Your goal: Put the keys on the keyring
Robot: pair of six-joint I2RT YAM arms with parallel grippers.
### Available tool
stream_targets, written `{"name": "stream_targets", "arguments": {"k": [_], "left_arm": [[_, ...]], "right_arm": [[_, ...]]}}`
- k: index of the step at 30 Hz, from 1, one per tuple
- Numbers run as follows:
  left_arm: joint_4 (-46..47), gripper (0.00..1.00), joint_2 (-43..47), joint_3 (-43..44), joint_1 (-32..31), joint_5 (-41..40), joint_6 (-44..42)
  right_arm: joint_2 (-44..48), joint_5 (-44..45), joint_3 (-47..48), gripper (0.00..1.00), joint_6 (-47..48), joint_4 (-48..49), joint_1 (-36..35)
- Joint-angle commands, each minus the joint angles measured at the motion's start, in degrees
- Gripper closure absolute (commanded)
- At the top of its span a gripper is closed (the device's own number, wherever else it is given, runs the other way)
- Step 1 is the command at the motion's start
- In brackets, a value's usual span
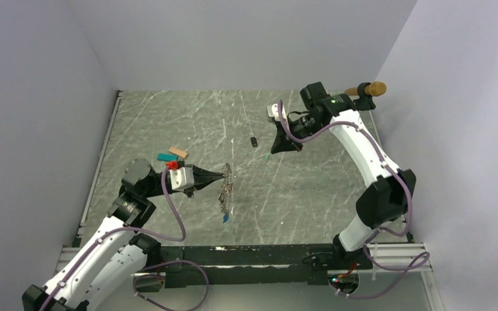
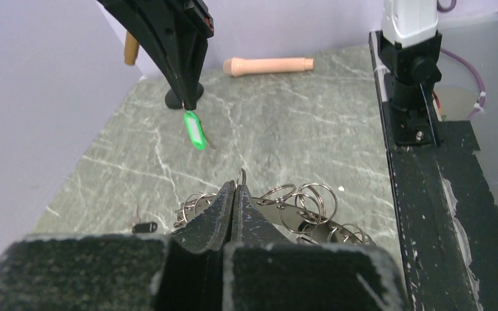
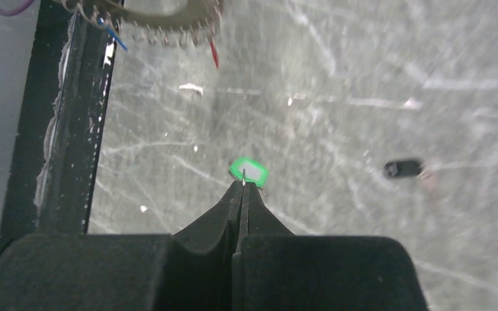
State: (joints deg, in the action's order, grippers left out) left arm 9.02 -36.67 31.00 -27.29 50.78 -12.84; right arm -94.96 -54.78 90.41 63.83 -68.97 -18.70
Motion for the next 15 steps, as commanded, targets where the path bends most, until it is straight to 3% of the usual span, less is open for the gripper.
{"name": "stream_targets", "arguments": {"k": [1, 10, 15], "left_arm": [[10.8, 1.00, -3.8, 6.4, 0.2, 4.4, 4.1], [17.6, 1.00, -8.2, 4.9, -1.3, 5.3, 2.8], [13.0, 1.00, -7.9, 3.8, -2.9, 2.4, -2.4]], "right_arm": [[3.6, 0.0, 8.0, 1.00, 6.5, -7.4, -5.1], [6.9, 7.7, 13.8, 1.00, 7.6, -10.2, -16.1], [5.1, 11.3, 16.4, 1.00, 6.3, -12.5, -20.7]]}}
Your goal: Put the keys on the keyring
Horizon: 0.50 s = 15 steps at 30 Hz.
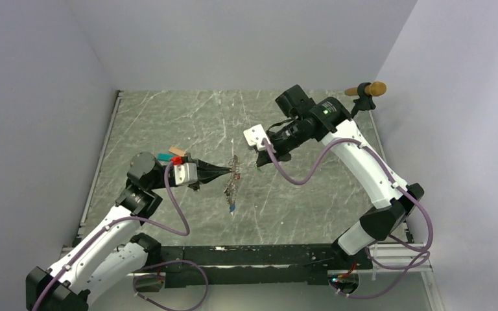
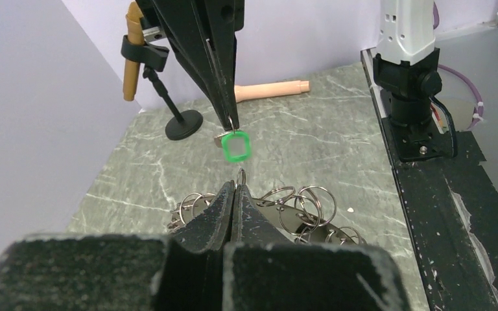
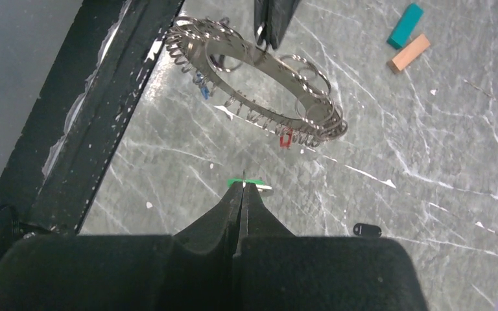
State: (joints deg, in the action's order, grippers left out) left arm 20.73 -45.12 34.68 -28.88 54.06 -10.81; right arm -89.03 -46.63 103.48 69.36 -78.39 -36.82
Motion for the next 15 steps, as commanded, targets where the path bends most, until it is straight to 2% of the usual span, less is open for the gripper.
{"name": "stream_targets", "arguments": {"k": [1, 7, 15], "left_arm": [[0.1, 1.00, 0.6, 0.0, -1.7, -1.6, -5.4], [-5.3, 1.00, 0.3, 0.4, -5.5, -8.0, -9.8], [-2.9, 1.00, 1.6, -1.7, -6.1, -14.8, -9.6]], "right_arm": [[-1.1, 3.5, 3.5, 1.00, -0.8, -2.4, -2.9], [-3.4, 5.1, 4.1, 1.00, -7.1, 0.7, -4.7], [-3.8, 5.1, 2.9, 1.00, -13.6, 5.5, -5.1]]}}
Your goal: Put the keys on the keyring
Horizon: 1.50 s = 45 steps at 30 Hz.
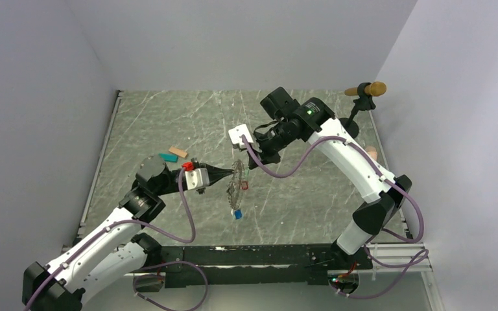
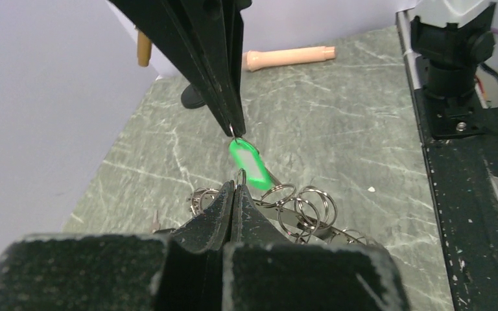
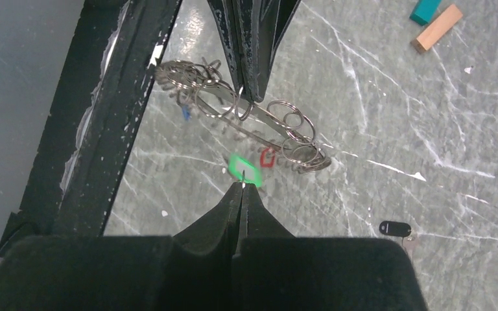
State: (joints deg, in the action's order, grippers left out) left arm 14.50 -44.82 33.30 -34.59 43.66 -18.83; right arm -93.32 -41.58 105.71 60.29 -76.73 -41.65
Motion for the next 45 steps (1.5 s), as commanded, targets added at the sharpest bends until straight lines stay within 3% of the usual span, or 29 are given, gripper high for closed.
{"name": "stream_targets", "arguments": {"k": [1, 13, 31, 45], "left_arm": [[3.6, 1.00, 1.3, -0.6, -0.4, -5.0, -1.5], [6.6, 1.00, 1.7, -2.0, -0.7, -8.1, 1.0], [23.7, 1.00, 1.1, -6.5, 1.8, -9.2, 21.6], [29.3, 1.00, -1.6, -7.4, 3.4, -7.8, 28.1]], "right_arm": [[0.5, -0.2, 0.5, 1.00, -5.3, 4.4, -0.3], [0.6, -2.6, -1.3, 1.00, -10.5, 9.0, -0.5], [-0.2, -2.9, -0.9, 1.00, -12.9, 11.2, -0.7], [-0.7, -2.9, 1.0, 1.00, -14.7, 12.5, -0.7]]}}
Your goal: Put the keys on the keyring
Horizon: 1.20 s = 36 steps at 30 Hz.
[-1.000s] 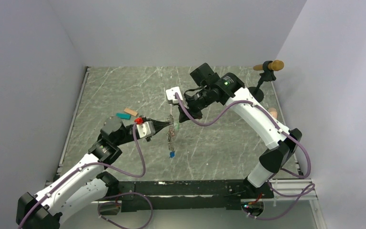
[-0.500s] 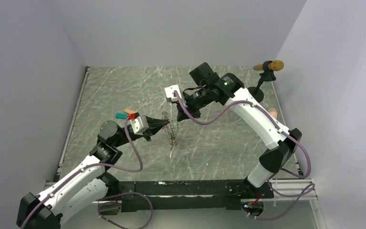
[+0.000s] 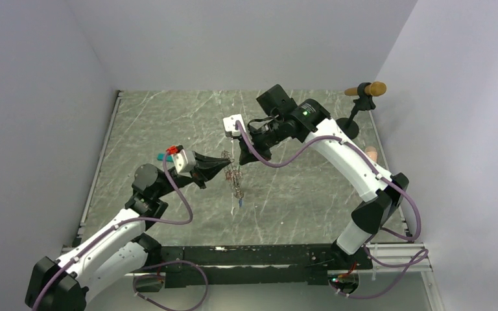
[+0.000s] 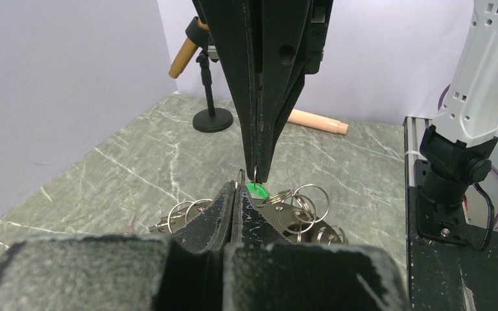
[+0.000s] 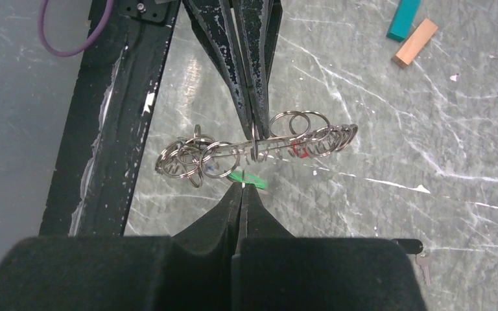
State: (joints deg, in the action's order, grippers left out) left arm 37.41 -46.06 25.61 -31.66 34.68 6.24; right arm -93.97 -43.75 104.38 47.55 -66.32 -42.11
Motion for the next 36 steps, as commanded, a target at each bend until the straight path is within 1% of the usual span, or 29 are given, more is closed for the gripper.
{"name": "stream_targets", "arguments": {"k": [1, 14, 36], "left_arm": [[6.5, 1.00, -0.5, 0.4, 0.5, 1.3, 3.3], [6.5, 1.00, -1.4, 0.8, 0.6, 2.1, 4.2], [5.8, 1.00, -1.5, 0.9, 0.9, 1.6, 3.8]], "right_arm": [[0.1, -0.5, 2.3, 1.00, -2.2, 2.2, -0.2], [0.4, 1.3, 2.8, 1.00, -3.8, 3.5, -0.2], [0.8, 0.5, 2.9, 1.00, -3.0, 2.8, 0.0]]}}
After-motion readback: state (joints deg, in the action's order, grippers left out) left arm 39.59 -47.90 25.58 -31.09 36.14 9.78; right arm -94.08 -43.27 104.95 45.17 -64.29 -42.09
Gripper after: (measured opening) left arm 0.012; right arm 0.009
